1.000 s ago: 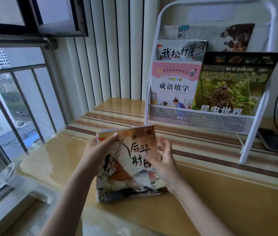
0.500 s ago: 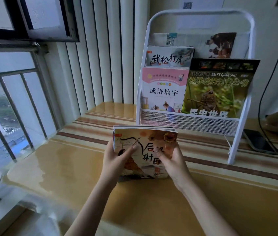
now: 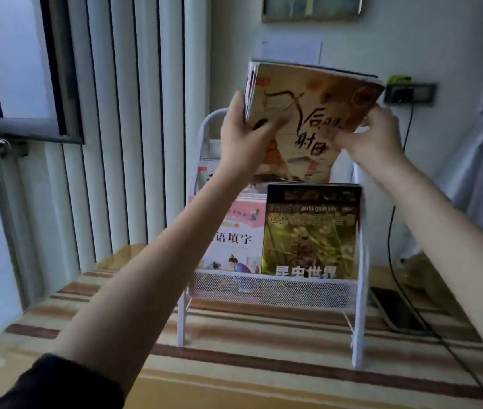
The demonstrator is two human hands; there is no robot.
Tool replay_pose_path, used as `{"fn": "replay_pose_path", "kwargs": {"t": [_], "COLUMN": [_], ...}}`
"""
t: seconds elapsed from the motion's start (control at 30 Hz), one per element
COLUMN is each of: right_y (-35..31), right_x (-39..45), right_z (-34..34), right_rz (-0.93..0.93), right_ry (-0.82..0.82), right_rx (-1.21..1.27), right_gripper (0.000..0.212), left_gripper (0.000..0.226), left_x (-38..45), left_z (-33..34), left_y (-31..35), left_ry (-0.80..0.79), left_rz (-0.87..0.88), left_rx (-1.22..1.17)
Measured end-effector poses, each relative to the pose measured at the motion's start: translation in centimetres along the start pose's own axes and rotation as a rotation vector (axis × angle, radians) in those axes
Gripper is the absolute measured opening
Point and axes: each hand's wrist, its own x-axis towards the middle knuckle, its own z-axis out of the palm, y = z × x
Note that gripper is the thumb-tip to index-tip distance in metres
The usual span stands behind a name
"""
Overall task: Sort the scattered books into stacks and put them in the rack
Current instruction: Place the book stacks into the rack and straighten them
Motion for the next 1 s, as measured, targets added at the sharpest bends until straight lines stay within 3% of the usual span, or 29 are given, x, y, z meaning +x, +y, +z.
{"fn": "replay_pose_path", "kwargs": {"t": [0.17,0.33,0.43,0.53,0.67,0.77,0.83,0.9,0.93,1.0], "right_y": [4.8,6.8,7.6,9.5,11.9,11.9,11.1,10.2,9.8,9.9], "right_x": [6.7,7.7,7.7,6.9,5.6,5.5,5.4,5.1,4.9,4.6], "right_z": [-1.0,1.6,2.5,2.0,2.1,2.5,2.4,2.5,2.7,3.3], "right_rz": [0.051,0.009,0.001,0.105,0.133,0.116,0.048,-0.133,-0.206,-0.243], "right_ry": [0.023,-0.079,-0.101,-0.204,-0.304,-0.265,-0.216,-0.225,-0.27,-0.406], "right_rx": [-0.264,-0.429,-0.495,-0.579,-0.627,-0.459,-0.334,-0.442,-0.52,-0.618], "right_gripper": [0.081,0.079,0.085,0.099,0.092,0.092,0.091,0.077,0.062,0.037], "left_gripper": [0.035,0.038,0.035,0.041,0.068,0.082,0.067,0.031,0.025,0.04], "left_x": [5.7,6.7,6.2,5.9,6.0,5.7,5.8,6.1,6.1,6.2], "left_z": [5.5,4.5,4.2,4.7,4.4,4.4,4.4,4.4,4.4,4.4], "left_y": [-5.2,-11.1,-12.7,-13.4,-14.1,-13.6,-13.7,-14.1,-14.1,-14.3], "left_ry": [-0.095,-0.057,-0.032,-0.173,-0.321,-0.258,-0.254,-0.276,-0.29,-0.314], "left_rz": [-0.22,-0.286,-0.196,-0.139,-0.192,-0.096,0.045,0.109,0.084,0.036], "left_rx": [-0.016,0.051,0.136,0.289,0.629,0.483,0.538,0.709,0.749,0.761]}}
